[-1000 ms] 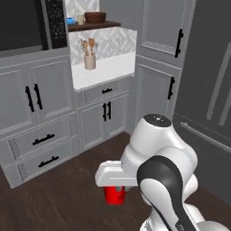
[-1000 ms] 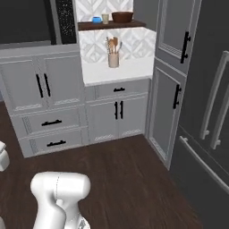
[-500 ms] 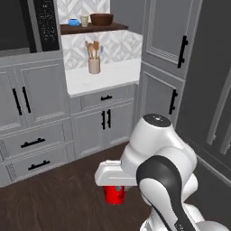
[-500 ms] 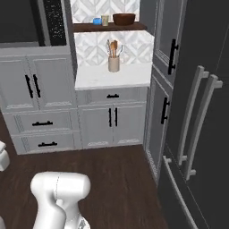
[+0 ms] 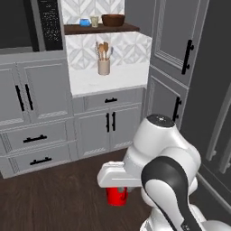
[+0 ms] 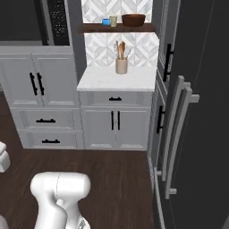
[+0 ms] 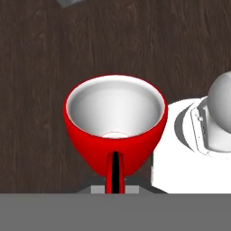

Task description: Gather all objects into one cabinet and sort the glasses and bowls to opposite sides.

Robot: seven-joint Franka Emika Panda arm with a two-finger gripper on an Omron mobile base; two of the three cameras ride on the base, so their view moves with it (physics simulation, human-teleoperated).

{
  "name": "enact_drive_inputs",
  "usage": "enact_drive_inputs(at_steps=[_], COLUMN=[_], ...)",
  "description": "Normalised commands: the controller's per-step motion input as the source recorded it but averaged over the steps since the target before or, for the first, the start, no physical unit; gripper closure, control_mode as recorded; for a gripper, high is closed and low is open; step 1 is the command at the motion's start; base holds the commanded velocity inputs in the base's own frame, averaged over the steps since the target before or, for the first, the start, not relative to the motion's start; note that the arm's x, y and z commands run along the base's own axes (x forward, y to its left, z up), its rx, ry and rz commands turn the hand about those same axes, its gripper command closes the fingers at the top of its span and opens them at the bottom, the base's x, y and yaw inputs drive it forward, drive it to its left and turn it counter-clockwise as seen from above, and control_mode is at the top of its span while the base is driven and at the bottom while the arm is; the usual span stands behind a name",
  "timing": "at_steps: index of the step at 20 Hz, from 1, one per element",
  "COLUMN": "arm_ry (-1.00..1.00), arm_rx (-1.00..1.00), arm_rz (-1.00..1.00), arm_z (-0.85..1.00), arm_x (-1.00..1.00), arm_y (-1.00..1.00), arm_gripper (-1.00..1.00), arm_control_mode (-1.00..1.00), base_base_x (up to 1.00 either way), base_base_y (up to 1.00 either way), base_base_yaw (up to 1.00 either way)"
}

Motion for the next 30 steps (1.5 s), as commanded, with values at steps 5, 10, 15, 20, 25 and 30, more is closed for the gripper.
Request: enact_drive_inputs(at_steps=[5, 10, 15, 20, 25, 30], arm_ry=[0.0, 0.0, 0.0, 0.0, 0.0, 0.0], arm_rx=[0.0, 0.0, 0.0, 0.0, 0.0, 0.0], arm_rz=[0.0, 0.0, 0.0, 0.0, 0.0, 0.0], arm_z=[0.0, 0.0, 0.0, 0.0, 0.0, 0.0], arm_x=[0.0, 0.0, 0.0, 0.0, 0.0, 0.0], arm_y=[0.0, 0.0, 0.0, 0.0, 0.0, 0.0], arm_gripper=[1.0, 1.0, 1.0, 1.0, 1.0, 1.0], arm_control_mode=[1.0, 1.0, 1.0, 1.0, 1.0, 1.0], base_base_x=[0.16, 0.78, 1.0, 1.0, 1.0, 0.26], base_base_y=[-0.27, -0.75, -0.67, -0.1, 0.0, 0.0], base_base_yaw=[0.06, -0.02, -0.07, -0.14, -0.2, -0.02])
